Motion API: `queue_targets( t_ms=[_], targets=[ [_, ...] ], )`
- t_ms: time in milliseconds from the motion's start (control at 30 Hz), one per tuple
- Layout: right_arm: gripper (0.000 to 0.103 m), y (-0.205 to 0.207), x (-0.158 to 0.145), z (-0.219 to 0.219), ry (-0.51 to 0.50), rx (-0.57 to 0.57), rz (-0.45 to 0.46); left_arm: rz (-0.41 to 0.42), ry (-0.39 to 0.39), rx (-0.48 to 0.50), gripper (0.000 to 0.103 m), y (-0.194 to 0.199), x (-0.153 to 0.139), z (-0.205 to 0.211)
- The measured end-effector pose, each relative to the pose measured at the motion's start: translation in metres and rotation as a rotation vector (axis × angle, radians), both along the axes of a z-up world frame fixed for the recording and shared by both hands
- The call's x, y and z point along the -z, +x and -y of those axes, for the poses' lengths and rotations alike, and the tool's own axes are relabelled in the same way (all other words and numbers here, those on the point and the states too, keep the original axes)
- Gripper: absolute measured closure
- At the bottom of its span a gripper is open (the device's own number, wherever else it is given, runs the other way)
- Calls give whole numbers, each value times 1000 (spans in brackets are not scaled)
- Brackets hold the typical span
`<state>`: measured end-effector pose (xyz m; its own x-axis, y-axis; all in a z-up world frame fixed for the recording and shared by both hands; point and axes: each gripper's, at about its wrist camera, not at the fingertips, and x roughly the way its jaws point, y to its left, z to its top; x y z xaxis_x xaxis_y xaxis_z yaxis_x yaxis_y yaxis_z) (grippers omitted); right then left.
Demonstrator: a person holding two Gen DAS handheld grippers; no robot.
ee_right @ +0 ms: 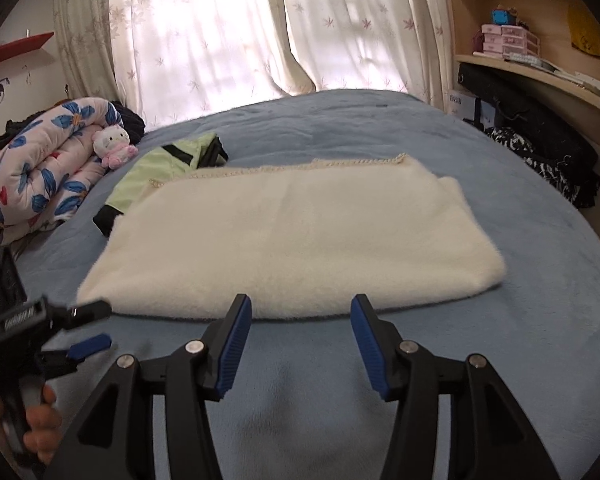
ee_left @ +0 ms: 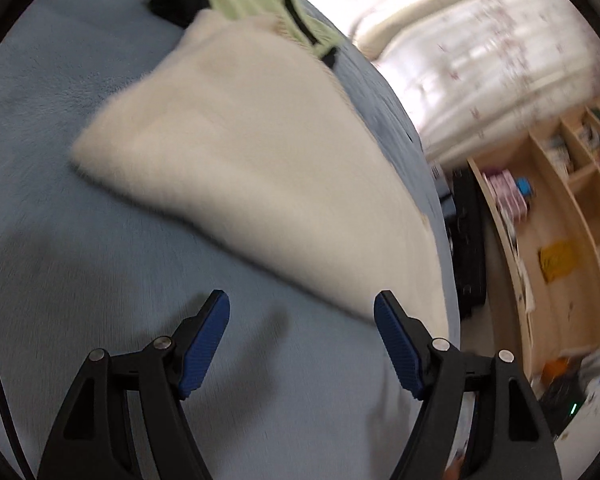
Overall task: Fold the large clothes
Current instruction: 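Move the left tool to a corner of the folded bundle and grasp it, then lift the folded cream bundle off the bed with the left tool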
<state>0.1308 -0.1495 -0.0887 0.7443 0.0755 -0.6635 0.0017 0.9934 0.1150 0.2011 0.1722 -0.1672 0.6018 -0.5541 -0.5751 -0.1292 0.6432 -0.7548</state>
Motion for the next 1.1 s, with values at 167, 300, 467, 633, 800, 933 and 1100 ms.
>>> queue_targets(
  t_ms=[167, 300, 467, 633, 800, 933, 1100],
  targets=[
    [51, 24, 23, -9, 1, -14, -42, -24, -70, -75, 30, 46, 22, -15],
    [51, 37, 35, -13, 4, -25, -59, -67, -63, -89, 30, 80, 25, -16],
    [51, 43, 43, -14, 20, -34, -78, -50, 14, -97, 40, 101, 17, -3],
    [51, 43, 45, -11, 38, -24, -89, 13, 96, -131, 74, 90, 15, 1],
    [51, 42, 40, -10, 36, -22, -73, 98, 191, -160, 86, 62, 7, 2],
    [51, 46, 27, -16, 4, -43, -35, 83, 161, -164, 86, 62, 16, 0],
    [51, 75, 13, -25, -26, -69, -5, 16, 48, -194, 66, 66, 29, -16]
  ],
)
